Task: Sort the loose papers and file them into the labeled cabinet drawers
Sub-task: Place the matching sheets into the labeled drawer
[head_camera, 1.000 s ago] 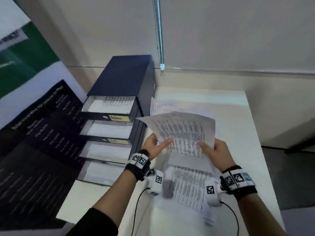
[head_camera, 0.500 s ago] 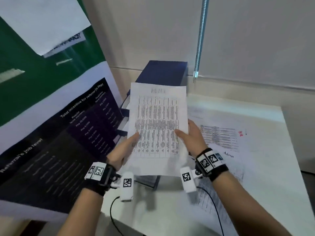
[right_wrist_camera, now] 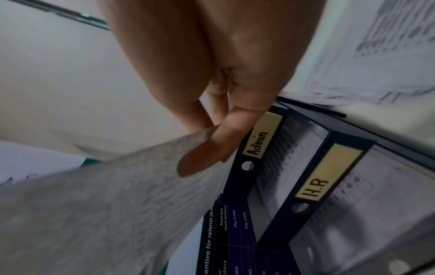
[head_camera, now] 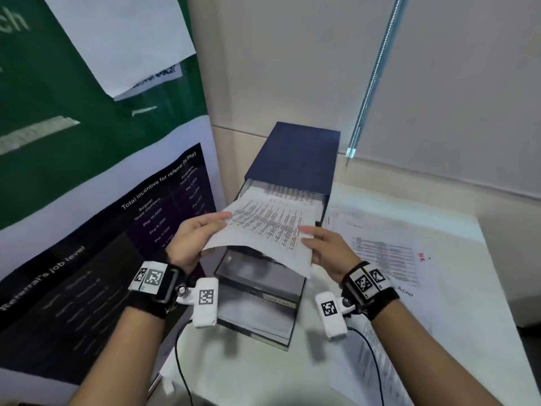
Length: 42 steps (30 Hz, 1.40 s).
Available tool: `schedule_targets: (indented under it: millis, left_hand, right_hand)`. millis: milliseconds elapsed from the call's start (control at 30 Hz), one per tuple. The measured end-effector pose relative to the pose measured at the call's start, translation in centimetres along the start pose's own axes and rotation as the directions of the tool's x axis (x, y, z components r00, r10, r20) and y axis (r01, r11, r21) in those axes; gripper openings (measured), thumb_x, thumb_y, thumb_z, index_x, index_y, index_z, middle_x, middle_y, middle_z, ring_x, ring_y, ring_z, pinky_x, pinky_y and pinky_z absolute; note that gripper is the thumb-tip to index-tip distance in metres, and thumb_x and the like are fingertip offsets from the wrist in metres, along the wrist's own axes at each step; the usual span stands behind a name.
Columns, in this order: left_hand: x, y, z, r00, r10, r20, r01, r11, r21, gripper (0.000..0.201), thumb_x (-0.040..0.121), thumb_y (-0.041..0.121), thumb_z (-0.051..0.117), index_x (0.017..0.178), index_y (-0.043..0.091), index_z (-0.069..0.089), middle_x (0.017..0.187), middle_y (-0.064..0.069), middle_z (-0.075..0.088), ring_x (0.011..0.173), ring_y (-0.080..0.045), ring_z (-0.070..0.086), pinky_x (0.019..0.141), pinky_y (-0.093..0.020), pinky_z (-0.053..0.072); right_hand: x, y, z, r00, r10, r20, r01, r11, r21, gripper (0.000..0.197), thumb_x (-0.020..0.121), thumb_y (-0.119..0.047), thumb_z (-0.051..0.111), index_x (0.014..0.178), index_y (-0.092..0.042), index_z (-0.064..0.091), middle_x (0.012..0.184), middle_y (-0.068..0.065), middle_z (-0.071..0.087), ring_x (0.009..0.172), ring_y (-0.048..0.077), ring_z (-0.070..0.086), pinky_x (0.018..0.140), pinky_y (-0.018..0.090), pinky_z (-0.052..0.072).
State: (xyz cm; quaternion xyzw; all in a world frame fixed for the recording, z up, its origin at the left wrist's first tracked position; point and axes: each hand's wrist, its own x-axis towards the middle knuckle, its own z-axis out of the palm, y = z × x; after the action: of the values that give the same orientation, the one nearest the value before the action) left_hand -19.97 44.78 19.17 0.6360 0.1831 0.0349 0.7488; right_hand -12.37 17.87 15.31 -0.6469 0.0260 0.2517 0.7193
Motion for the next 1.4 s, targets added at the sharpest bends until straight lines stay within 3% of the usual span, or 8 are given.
schedule_targets:
  millis: [300,567,667,767,867,1100,1233,1400]
  left_hand:
    - [5.9,-0.4,-0.1,1.0,-0.009,0.004,0.008,0.972,0.237,0.018,0.091,0.008,0.063,0.104,0.016,0.072,0.061,0.011,0.064,0.045,0.002,0.053,0.038,-0.011,0.038]
    - [10.9,-1.3,0.3,0.993,0.043,0.112,-0.083,0.924,0.373,0.038,0.08,0.02,0.079,0.116,0.02,0.066,0.09,-0.003,0.066,0.07,-0.014,0.061,0.065,-0.022,0.05]
    - [11.5,-0.9,1.0,0.979,0.174,0.107,-0.202,0.77,0.606,0.027,0.077,0.015,0.079,0.099,0.027,0.071,0.093,0.009,0.063,0.071,0.001,0.058,0.062,0.0,0.041]
    - [12.3,-0.8,2.3,0.937,0.339,0.079,-0.296,0.655,0.695,0.033,0.077,0.003,0.072,0.101,0.026,0.069,0.105,0.001,0.05,0.065,-0.008,0.056,0.076,-0.016,0.052]
    - [14.1,-1.6,3.6,0.879,0.412,0.238,-0.419,0.435,0.797,0.026,0.082,0.014,0.07,0.104,0.028,0.068,0.109,0.005,0.04,0.097,-0.014,0.051,0.098,-0.028,0.044]
    - [16.3,-2.5,8.0,0.852,-0.027,0.523,-0.509,0.19,0.839,0.046,0.1,0.048,0.037,0.082,0.021,0.069,0.088,0.001,0.065,0.085,-0.021,0.058,0.088,-0.038,0.045]
    - [17.7,-3.6,9.4,0.858,-0.13,0.497,-0.484,0.115,0.867,0.061,0.1,0.056,0.023,0.097,0.017,0.07,0.103,-0.008,0.07,0.097,-0.026,0.062,0.088,-0.037,0.048]
    - [19.0,-4.0,10.5,0.882,-0.184,0.434,-0.44,0.009,0.898,0.065,0.1,0.057,0.019,0.133,0.015,0.055,0.144,-0.011,0.05,0.127,-0.031,0.051,0.107,-0.044,0.04]
  right_hand:
    - [-2.6,-3.2,1.8,0.982,0.078,0.171,-0.068,0.996,-0.066,0.03,0.09,-0.01,0.065,0.12,-0.006,0.065,0.091,0.012,0.064,0.059,0.013,0.062,0.056,0.02,0.057]
    - [2.3,-3.1,1.7,0.992,0.06,-0.111,-0.063,0.998,-0.029,0.024,0.089,0.003,0.063,0.113,0.005,0.066,0.063,0.004,0.062,0.048,0.007,0.058,0.053,0.014,0.054]
    - [5.2,-3.1,1.6,0.981,0.051,-0.187,-0.074,0.99,-0.121,0.022,0.088,0.003,0.064,0.111,0.005,0.066,0.059,0.002,0.061,0.045,0.006,0.054,0.047,0.013,0.05]
    - [7.6,-3.4,1.8,0.968,0.008,-0.252,-0.083,0.954,-0.287,0.022,0.086,0.0,0.069,0.107,0.003,0.07,0.058,0.003,0.06,0.043,0.008,0.048,0.042,0.014,0.044]
    - [9.4,-3.9,2.4,0.942,-0.068,-0.328,-0.095,0.886,-0.454,0.011,0.083,-0.007,0.074,0.094,-0.006,0.076,0.051,-0.002,0.062,0.039,0.005,0.049,0.043,0.015,0.043]
    - [12.0,-4.8,3.3,0.885,-0.173,-0.432,-0.2,0.696,-0.69,0.007,0.077,-0.009,0.076,0.082,-0.014,0.079,0.078,-0.001,0.072,0.069,0.01,0.065,0.061,0.021,0.053]
    - [12.6,-5.2,3.1,0.842,-0.139,-0.521,-0.26,0.742,-0.618,0.022,0.084,-0.01,0.068,0.062,-0.013,0.067,0.051,-0.001,0.065,0.042,0.009,0.06,0.044,0.02,0.052]
    - [10.4,-5.1,1.0,0.915,-0.248,-0.319,0.03,0.83,-0.557,0.008,0.088,-0.017,0.07,0.093,-0.014,0.076,0.088,0.004,0.073,0.073,0.019,0.071,0.072,0.032,0.062]
